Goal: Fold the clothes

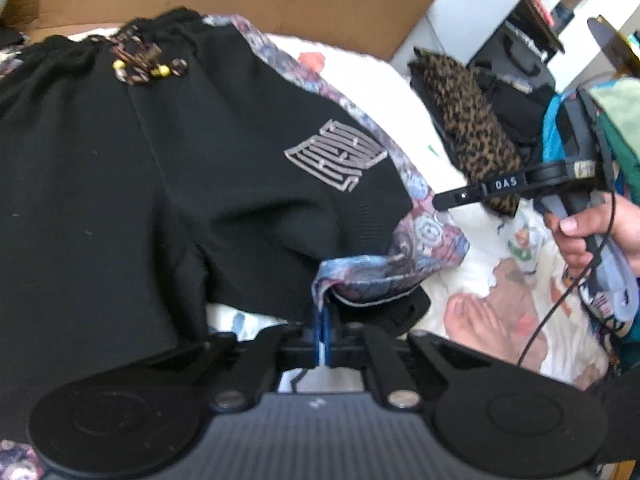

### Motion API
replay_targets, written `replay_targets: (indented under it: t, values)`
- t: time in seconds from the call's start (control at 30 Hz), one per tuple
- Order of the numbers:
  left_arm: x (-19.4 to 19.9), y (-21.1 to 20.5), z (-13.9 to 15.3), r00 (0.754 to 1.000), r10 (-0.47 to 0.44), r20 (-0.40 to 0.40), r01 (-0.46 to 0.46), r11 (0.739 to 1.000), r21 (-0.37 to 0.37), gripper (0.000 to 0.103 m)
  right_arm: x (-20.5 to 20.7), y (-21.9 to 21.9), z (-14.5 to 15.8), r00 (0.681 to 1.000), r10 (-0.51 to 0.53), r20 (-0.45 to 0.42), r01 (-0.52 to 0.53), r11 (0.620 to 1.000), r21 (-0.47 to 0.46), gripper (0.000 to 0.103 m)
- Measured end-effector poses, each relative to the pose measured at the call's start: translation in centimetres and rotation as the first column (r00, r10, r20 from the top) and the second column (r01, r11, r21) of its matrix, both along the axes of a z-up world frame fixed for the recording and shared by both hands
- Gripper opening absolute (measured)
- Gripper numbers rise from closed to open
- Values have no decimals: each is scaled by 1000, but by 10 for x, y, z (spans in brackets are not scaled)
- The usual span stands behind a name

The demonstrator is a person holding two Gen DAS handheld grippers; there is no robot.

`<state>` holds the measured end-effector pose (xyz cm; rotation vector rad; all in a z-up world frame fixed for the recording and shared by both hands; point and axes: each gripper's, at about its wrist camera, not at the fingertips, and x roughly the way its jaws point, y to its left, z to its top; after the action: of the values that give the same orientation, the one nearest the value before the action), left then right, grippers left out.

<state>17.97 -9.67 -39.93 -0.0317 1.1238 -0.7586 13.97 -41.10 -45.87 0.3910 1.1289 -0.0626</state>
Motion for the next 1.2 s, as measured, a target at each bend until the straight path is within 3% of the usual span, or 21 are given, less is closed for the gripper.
replay_targets:
  t: [0.27,0.5,1.2]
  values:
    - [0,35,33,997,70,29,-70,998,-4,1,15,17,35,995,57,83,-57,998,-6,1]
    - [6,50,46,990,132,46,-132,991,-5,1,35,40,37,987,107,119,-108,994,1,1]
    - [13,67,18,971,237,41,-240,967,84,1,82,93,10,961,211,181,-218,976,21,0]
